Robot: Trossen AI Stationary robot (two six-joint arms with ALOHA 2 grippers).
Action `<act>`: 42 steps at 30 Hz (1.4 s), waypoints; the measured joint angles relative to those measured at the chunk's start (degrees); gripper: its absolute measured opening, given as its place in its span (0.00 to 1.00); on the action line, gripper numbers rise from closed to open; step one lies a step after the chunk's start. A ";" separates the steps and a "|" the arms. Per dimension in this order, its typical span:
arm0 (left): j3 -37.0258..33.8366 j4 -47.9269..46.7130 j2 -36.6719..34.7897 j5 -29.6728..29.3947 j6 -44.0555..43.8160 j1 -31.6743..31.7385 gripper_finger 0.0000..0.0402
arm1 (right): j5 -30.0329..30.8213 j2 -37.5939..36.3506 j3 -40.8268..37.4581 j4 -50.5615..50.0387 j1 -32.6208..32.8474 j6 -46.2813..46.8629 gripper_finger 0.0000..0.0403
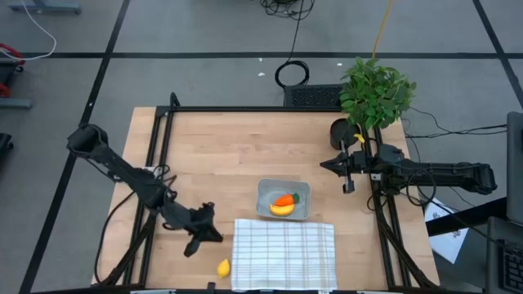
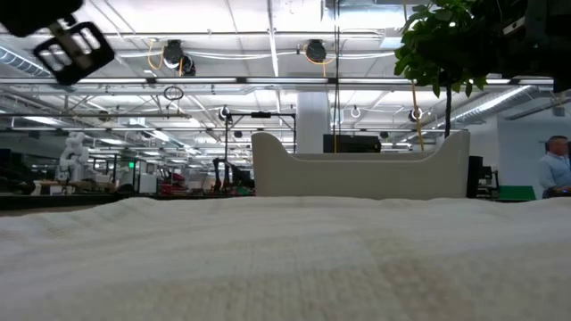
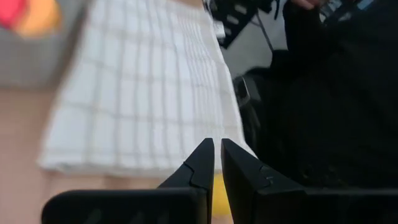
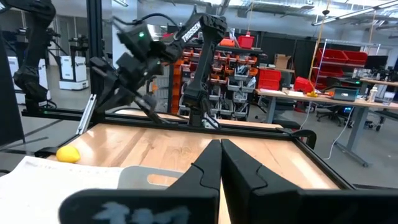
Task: Pick and placing Produce into tupperware
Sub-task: Put the yellow lemon into the gray bin
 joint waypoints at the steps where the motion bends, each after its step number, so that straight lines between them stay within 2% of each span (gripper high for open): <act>1: 0.30 0.07 0.89 -0.08 -1.79 -0.80 0.08 | 0.00 -0.02 0.00 0.00 0.00 0.01 0.00; 7: 2.92 2.77 6.21 -0.45 -9.53 -3.74 0.08 | 0.00 -0.02 0.00 0.04 0.00 -0.06 0.00; 11: 6.65 3.02 9.41 -1.20 -10.37 -4.80 0.08 | 0.00 -0.01 0.00 -0.03 0.00 -0.01 0.00; 16: 12.22 2.67 13.43 -6.35 -1.18 -6.09 0.08 | 0.00 -0.02 0.00 -2.91 0.00 0.01 0.00; 20: 16.38 -4.05 14.52 -6.88 4.22 -6.34 0.08 | 0.00 0.00 0.00 -4.97 0.00 0.57 0.00; 27: 20.65 -15.66 14.50 -7.11 -6.79 -5.95 0.08 | 0.00 0.00 0.00 -5.17 0.00 3.07 0.00; 30: 20.71 -17.95 14.50 -5.94 -16.58 -6.58 0.08 | 0.00 0.00 0.00 -4.99 0.00 3.07 0.00; 34: 20.71 -18.56 14.50 -4.97 -25.73 -7.22 0.15 | 0.00 -0.03 0.00 -4.71 0.00 3.07 0.00; 42: 20.71 -15.92 14.50 -3.79 -25.11 -7.82 0.34 | 0.00 -0.02 0.00 -4.73 0.00 3.30 0.00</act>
